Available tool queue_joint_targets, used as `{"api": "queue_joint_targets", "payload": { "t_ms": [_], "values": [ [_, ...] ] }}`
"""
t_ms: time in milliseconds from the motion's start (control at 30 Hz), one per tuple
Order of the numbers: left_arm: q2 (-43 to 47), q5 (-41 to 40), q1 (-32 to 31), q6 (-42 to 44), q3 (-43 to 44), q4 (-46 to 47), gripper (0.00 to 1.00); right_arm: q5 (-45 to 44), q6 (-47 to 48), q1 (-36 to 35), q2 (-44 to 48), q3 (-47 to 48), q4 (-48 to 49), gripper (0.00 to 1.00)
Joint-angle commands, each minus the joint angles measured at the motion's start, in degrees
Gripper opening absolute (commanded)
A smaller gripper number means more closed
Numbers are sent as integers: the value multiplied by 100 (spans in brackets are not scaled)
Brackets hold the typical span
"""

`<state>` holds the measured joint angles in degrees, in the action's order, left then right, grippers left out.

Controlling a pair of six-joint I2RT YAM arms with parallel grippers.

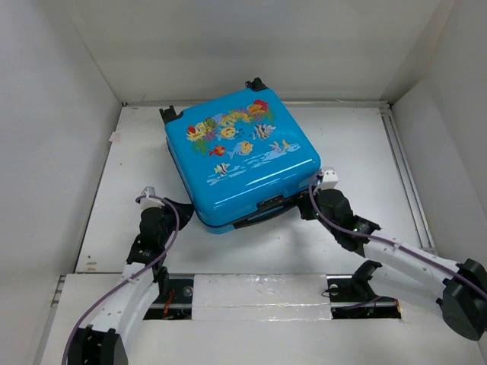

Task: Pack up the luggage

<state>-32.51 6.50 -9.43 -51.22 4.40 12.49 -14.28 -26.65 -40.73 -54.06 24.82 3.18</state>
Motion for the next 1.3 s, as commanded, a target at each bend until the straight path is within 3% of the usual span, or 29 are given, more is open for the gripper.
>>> {"api": "queue_joint_targets", "payload": {
  "t_ms": [0, 200, 333, 567, 600, 700, 767, 833, 900, 933, 1000, 1033, 1067, 1133, 1167, 1267],
  "values": [
    [-202, 440, -32, 95, -106, 903, 16, -190, -164, -382, 194, 260, 334, 0],
    [-528, 729, -32, -37, 52, 1404, 16, 628, -630, -1901, -305, 286, -28, 0],
    [-800, 643, -321, -90, 236, 1634, 16, 463, -928, -3167, -1235, 856, -133, 0],
    [-1652, -983, -2535, -423, 850, 2116, 17, -547, -1052, -4504, -2913, 2412, 7, 0],
    [-1958, -1141, -3033, -502, 947, 2169, 17, -697, -1052, -4557, -3030, 2518, 7, 0],
    [-2478, -1634, -3669, -303, 1499, 2257, 18, -1050, -1000, -4611, -3242, 2519, 296, 0],
    [-2777, -2127, -4145, -371, 1782, 1794, 18, -1338, -921, -4611, -3120, 2267, 542, 0],
    [-2778, -2057, -4146, -354, 1888, 1801, 22, -1340, -920, -4506, -2848, 2107, 623, 0],
    [-2516, -2643, -3936, -353, 2029, 1033, 32, -1340, -973, -4427, -2549, 1749, 561, 0],
    [-2132, -2863, -3569, -353, 2029, 845, 54, -1131, -1060, -4287, -2252, 1450, 561, 0],
    [-1717, -2970, -3067, -292, 1854, 912, 74, -964, -1123, -4164, -1978, 1177, 640, 0],
    [-1575, -2971, -2769, -292, 1854, 913, 79, -875, -1123, -4110, -1846, 1070, 718, 0],
    [-1487, -2857, -2105, -292, 1793, 1061, 82, -779, -1123, -4040, -1645, 991, 719, 0],
    [-1695, -1981, -1451, -292, 1905, 1805, 87, -576, -1070, -3961, -1485, 824, 719, 0],
    [-1975, -1673, -1169, -292, 2428, 1809, 89, -523, -1070, -3960, -1345, 823, 719, 0],
    [-3556, -600, -605, -214, 3598, 1687, 97, -321, -1017, -3960, -1230, 709, 719, 0]
  ]
}}
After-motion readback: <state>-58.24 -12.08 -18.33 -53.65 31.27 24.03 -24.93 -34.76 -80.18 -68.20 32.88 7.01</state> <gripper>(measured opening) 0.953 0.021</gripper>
